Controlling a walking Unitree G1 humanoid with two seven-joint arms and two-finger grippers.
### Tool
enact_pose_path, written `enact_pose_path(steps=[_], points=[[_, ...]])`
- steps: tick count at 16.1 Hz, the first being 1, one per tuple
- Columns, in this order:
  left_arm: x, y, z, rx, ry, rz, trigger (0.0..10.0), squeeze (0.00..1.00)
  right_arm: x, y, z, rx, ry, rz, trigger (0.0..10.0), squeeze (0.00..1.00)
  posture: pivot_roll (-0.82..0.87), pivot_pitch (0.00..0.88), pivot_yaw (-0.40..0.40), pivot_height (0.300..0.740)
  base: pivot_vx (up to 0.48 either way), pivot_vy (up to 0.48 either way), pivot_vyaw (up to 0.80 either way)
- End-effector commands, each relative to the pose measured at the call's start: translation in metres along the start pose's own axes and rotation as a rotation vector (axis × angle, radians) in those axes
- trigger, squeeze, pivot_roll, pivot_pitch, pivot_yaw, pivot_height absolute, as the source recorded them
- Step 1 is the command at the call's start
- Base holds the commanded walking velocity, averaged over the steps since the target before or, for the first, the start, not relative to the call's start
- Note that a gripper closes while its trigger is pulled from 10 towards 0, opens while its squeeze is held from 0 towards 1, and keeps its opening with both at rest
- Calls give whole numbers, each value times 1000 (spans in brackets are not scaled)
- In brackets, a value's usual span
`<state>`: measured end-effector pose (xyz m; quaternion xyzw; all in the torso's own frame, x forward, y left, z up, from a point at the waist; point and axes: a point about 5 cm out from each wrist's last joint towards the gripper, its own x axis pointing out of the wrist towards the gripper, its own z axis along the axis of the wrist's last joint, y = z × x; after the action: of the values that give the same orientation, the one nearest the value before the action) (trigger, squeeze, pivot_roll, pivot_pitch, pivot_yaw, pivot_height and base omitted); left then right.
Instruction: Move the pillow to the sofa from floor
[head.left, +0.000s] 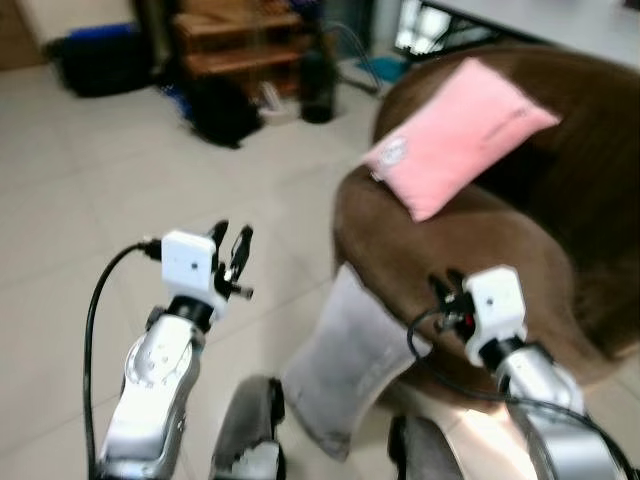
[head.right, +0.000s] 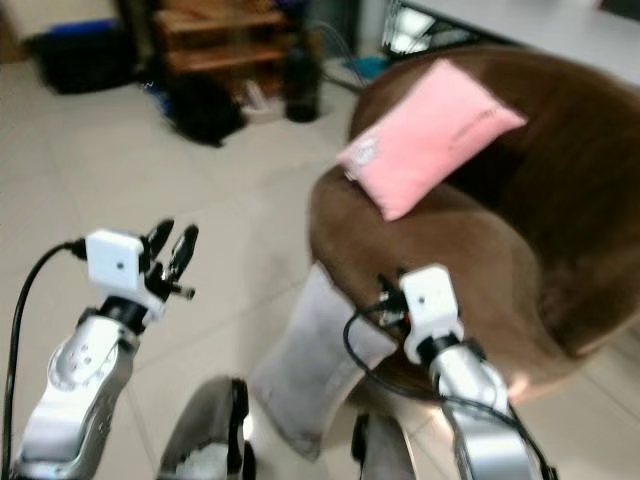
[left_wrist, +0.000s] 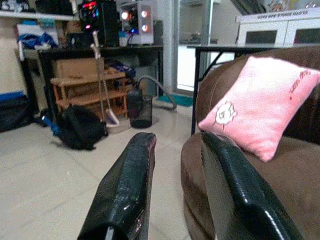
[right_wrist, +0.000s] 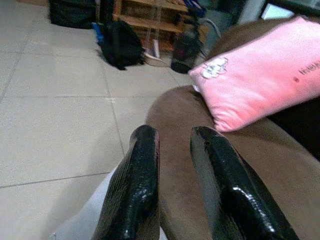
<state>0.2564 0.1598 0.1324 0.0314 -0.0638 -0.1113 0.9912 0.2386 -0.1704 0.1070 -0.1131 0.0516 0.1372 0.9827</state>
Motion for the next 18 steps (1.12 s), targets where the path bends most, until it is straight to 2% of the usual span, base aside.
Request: enact_pose_path(steps=[1,4,12,18], points=[[2,2,3,9,-7,3,10000,0,-1,-2,0,-6,0,-11,10000,0,-38,55,8,621,0,304,0],[2,2,3,18,-4,3,10000,0,-1,-4,-1,-22,8,-48,10000,0,-40,48,11,621,0,376,0],[3,2,5,29,-29,-7,10000,0,3,-1,-2,-27,13,-64,10000,0,-40,28,6,621,0,0,0],[3,2,5,26,-38,-21,10000,0,3,2,-4,-35,18,-49,10000,0,-39,20,5,621,297,0,0]])
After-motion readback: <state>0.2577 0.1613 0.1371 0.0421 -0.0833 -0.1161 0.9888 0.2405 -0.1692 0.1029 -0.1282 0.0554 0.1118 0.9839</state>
